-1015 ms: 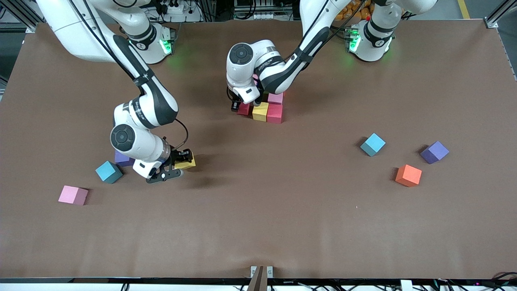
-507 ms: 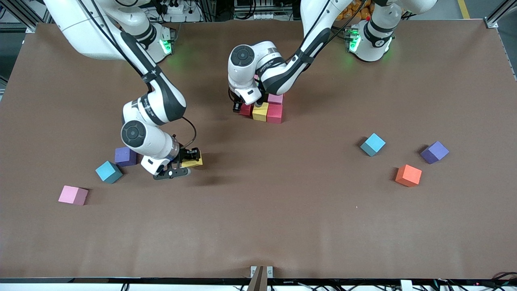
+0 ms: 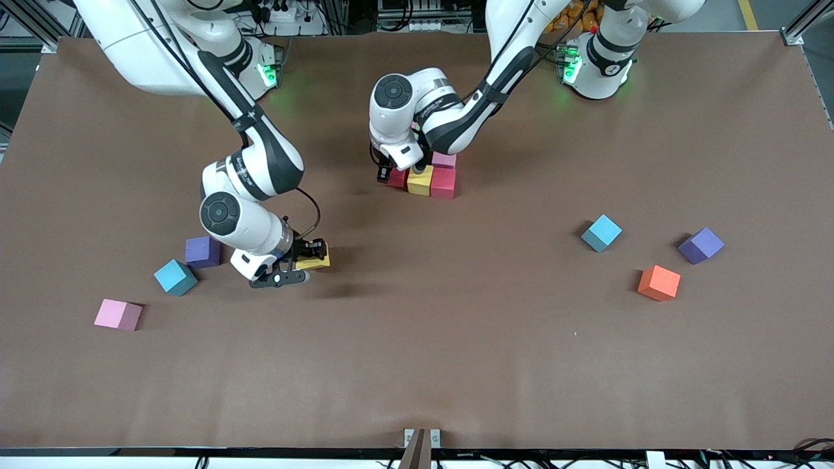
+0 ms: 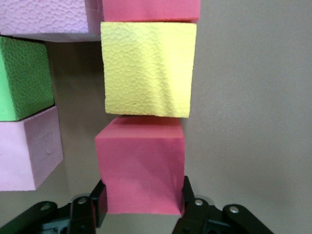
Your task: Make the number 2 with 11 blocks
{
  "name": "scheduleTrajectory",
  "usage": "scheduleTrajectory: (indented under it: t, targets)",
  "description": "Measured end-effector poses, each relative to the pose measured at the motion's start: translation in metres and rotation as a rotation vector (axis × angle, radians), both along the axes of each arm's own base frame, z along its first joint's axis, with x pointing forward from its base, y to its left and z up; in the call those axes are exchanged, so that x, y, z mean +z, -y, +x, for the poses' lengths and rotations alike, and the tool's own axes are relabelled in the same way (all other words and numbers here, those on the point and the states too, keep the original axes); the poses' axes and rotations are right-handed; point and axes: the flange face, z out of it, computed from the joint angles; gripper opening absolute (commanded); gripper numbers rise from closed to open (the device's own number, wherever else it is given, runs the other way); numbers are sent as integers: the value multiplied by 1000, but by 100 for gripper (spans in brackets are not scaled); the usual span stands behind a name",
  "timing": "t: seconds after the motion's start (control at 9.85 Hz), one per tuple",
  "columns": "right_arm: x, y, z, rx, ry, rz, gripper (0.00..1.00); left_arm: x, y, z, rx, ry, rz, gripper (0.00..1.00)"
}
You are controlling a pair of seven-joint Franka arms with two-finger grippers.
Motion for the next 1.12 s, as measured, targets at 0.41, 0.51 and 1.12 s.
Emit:
scheduleTrajectory:
  t: [0.41, 0.51, 1.12]
  targets:
    - [2, -16, -6, -10, 2, 0, 38, -5, -1, 0, -12, 12, 3, 0]
    - [3, -15, -5, -15, 4, 0, 38, -7, -2, 0, -12, 10, 5, 0]
    - [8, -34, -12, -85, 3, -1, 38, -10, -2, -1, -12, 8, 7, 0]
